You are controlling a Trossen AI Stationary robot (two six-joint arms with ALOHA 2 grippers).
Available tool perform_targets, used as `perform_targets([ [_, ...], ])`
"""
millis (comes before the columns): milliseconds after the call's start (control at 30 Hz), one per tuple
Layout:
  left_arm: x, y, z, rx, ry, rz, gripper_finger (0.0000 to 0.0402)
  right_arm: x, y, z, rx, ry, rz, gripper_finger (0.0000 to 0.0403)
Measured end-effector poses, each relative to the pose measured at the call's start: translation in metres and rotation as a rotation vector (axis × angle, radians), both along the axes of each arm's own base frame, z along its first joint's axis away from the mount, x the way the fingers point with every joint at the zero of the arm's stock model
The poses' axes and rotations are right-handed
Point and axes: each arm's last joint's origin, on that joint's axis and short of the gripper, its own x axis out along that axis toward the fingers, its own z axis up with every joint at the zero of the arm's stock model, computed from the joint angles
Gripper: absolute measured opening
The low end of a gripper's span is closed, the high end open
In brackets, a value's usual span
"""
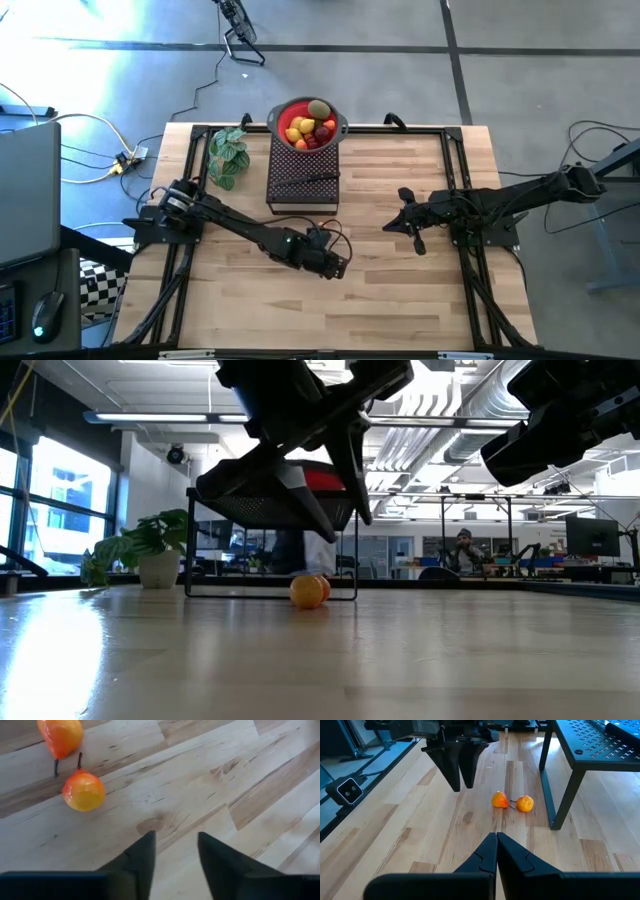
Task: Pick & Place Fruit
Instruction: Put the pear into the red strainer bowl
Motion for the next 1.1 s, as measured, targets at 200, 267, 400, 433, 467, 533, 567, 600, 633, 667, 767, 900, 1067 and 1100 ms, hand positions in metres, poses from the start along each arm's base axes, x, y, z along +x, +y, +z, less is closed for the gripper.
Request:
perform_targets([
  [200,0.0001,0.0,0.0,0.0,-0.001,0.0,0.023,0.0,0.0,0.0,0.0,0.0,0.0,0.0003],
  [267,0.0001,0.0,0.0,0.0,-0.001,0.0,0.0254,0.0,0.0,0.0,-0.002,0.0,0.001,0.0003],
  [400,0.0006,-0.0002,0.0003,-0.002,-0.007,0.0,0.0288,0.0,0.0,0.0,-0.008,-0.002,0.004,0.0003],
  [433,0.0008,-0.0003,0.0004,-0.003,-0.01,0.0,0.0293,0.0,0.0,0.0,-0.011,-0.002,0.005,0.0003],
  [467,0.0009,-0.0005,0.0005,-0.004,-0.012,0.0,0.0296,0.0,0.0,0.0,-0.015,-0.003,0.006,0.0003],
  [533,0.0011,-0.0009,0.0007,-0.005,-0.016,-0.001,0.0299,0.0,0.0,0.0,-0.017,-0.003,0.007,0.0002],
  [567,0.0011,-0.001,0.0007,-0.005,-0.016,-0.001,0.0299,0.0,0.0,0.0,-0.017,-0.003,0.007,0.0002],
  [600,0.0009,-0.0015,0.0007,-0.005,-0.016,-0.002,0.0299,0.0,0.0,0.0,-0.017,-0.003,0.007,0.0002],
  [633,0.0009,-0.0015,0.0007,-0.005,-0.015,-0.003,0.0299,0.0,0.0,0.0,-0.017,-0.003,0.007,0.0002],
  [667,0.0009,-0.0015,0.0007,-0.005,-0.015,-0.003,0.0299,0.0,0.0,0.0,-0.017,-0.003,0.007,0.0002],
  [767,0.0009,-0.0015,0.0007,-0.005,-0.015,-0.003,0.0299,0.0,0.0,0.0,-0.017,-0.003,0.008,0.0002],
  [900,0.0009,-0.0015,0.0007,-0.005,-0.015,-0.003,0.0299,0.0,0.0,0.0,-0.017,-0.003,0.008,0.0002],
  [1067,0.0009,-0.0015,0.0007,-0.005,-0.015,-0.003,0.0299,0.0,0.0,0.0,-0.017,-0.003,0.007,0.0002],
  [1100,0.0009,-0.0015,0.0007,-0.005,-0.015,-0.003,0.0299,0.0,0.0,0.0,-0.017,-0.003,0.007,0.0002],
])
